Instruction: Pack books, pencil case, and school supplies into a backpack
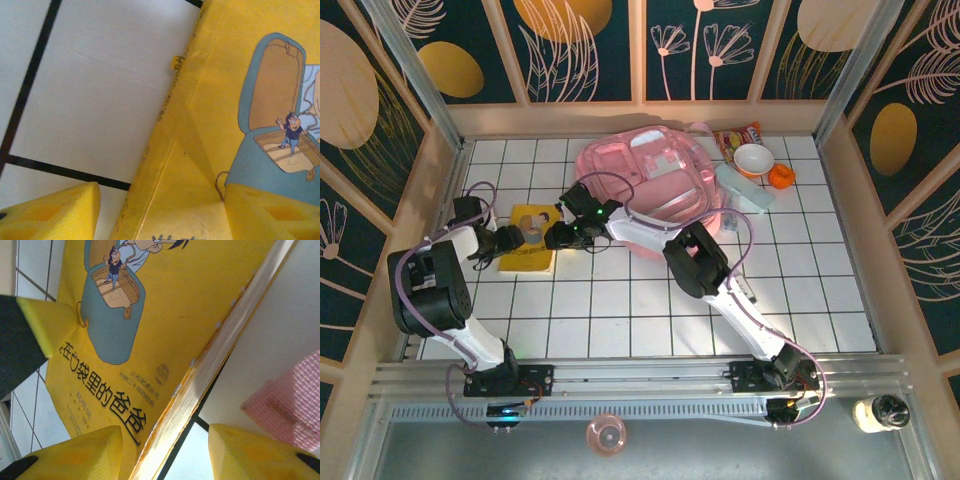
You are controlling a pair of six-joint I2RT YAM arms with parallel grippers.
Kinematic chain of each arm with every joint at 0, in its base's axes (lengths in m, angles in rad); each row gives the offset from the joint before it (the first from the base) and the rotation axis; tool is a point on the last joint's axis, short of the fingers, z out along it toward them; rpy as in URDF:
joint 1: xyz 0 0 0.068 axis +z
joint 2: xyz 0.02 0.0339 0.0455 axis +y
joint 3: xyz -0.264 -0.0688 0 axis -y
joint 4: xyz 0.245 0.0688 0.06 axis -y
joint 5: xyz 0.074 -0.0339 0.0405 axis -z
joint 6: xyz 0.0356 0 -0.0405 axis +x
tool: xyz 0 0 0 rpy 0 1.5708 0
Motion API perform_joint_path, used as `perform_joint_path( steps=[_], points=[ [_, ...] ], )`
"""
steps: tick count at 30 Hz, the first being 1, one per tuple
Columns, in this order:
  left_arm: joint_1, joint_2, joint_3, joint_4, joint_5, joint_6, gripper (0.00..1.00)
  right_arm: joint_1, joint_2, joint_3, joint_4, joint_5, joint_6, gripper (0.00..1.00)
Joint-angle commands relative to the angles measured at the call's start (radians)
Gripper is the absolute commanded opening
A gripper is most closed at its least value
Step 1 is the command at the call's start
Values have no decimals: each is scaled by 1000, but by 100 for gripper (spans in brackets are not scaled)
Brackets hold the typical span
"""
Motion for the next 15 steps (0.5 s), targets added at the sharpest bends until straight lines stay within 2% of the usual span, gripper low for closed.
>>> perform_joint_path(
  steps=[1,4,6,10,15],
  points=[
    [-4,-69,-76,-11,195,-21,64,2,28,47,-50,-15,-25,48],
    [-4,-157,-107,-11,244,-38,64,1,27,48,-58,-8,-28,48],
    [-4,-204,-99,-27,175,-42,65,0,27,48,-68,2,-31,48],
    [-3,-225,-66,-27,-32,-42,68,0,29,44,-75,17,-34,47],
    [-1,-130,-31,10,-95,-49,66,0,47,47,-76,27,-39,43]
  ],
)
